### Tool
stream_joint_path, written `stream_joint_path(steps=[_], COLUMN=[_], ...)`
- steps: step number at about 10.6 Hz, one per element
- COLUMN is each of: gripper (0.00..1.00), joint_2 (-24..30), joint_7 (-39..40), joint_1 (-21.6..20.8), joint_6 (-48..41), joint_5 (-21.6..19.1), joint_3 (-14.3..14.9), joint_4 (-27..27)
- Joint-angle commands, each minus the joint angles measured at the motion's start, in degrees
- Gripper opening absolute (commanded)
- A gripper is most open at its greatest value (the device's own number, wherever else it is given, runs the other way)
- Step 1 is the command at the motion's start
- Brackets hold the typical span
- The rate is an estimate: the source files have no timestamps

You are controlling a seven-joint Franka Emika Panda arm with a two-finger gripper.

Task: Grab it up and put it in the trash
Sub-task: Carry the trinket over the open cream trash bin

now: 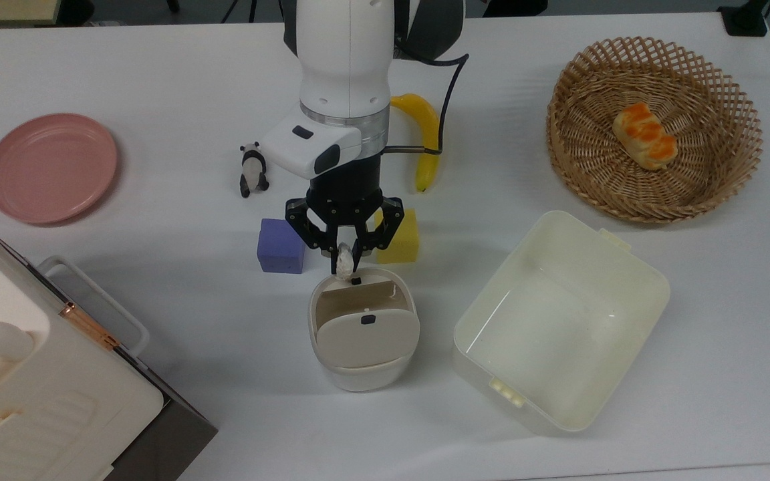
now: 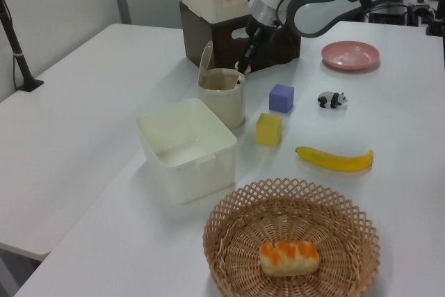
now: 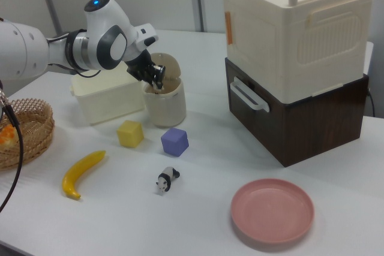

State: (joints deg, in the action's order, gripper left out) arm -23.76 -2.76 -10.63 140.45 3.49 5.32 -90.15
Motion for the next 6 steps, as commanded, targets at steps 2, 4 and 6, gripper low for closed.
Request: stream_joint_path(steps=[2, 4, 6], gripper=[0.15, 0.66, 0.82], joint_2=[-2.77, -3.4, -3.4], joint_7=[-1.54, -3.12, -3.31], joint_1=[-0.88, -0.97, -1.06], joint_6=[10.53, 12.57, 12.57], joint_5=[-0.24, -0.15, 0.37], joint_3=[0.21, 0.21, 0.21], joint_4=[1.38, 1.29, 1.29])
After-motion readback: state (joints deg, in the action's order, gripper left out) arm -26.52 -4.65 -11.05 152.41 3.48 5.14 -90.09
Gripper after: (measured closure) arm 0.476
